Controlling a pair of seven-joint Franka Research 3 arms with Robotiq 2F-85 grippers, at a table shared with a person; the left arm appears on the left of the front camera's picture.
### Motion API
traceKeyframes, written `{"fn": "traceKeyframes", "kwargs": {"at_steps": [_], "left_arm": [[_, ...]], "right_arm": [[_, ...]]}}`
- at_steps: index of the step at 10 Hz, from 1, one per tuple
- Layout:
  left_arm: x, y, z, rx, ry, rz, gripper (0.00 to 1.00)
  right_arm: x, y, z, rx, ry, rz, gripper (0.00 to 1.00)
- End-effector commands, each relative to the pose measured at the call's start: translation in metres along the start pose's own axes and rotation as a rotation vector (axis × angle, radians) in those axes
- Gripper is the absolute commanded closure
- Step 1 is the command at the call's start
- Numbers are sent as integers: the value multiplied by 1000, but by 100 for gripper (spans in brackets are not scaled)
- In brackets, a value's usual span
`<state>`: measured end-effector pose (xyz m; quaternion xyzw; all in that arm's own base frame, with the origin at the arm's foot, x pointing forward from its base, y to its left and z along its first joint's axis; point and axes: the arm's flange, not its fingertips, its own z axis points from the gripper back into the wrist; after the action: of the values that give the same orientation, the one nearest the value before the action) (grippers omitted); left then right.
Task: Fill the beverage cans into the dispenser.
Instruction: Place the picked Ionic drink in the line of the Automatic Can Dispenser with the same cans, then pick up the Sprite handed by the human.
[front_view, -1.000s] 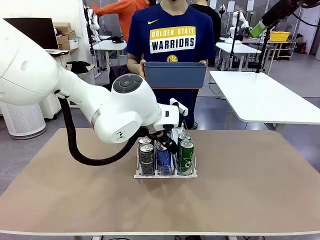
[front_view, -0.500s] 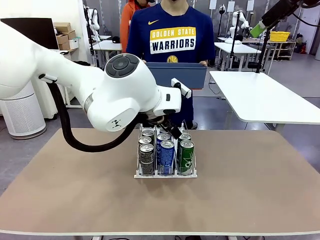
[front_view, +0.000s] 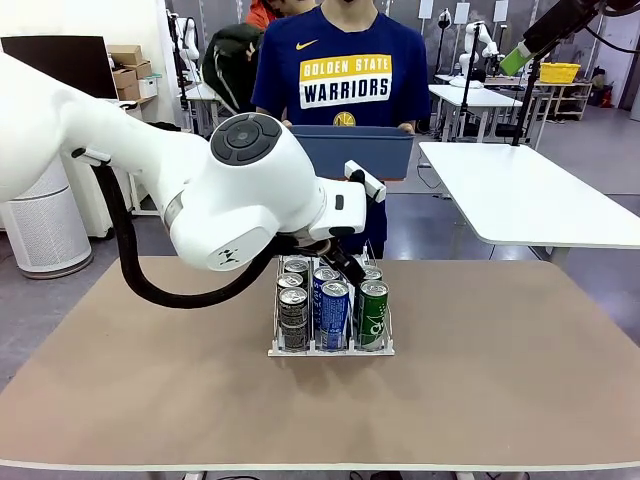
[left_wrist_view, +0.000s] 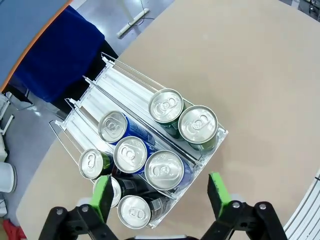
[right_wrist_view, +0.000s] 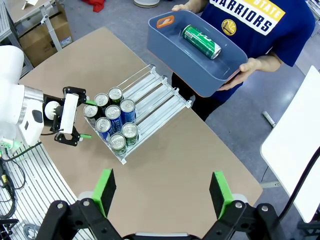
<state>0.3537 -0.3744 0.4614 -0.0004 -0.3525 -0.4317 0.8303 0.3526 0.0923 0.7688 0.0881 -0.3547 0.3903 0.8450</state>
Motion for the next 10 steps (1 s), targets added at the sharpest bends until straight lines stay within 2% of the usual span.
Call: {"fn": "traceKeyframes", "kwargs": {"at_steps": [1, 10], "left_arm": [[3, 4, 0, -4, -2, 1, 0], [3, 4, 0, -4, -2, 1, 0]], "right_arm": [[0, 0, 0, 0, 0, 0, 0], [0, 0, 0, 0, 0, 0, 0]]}}
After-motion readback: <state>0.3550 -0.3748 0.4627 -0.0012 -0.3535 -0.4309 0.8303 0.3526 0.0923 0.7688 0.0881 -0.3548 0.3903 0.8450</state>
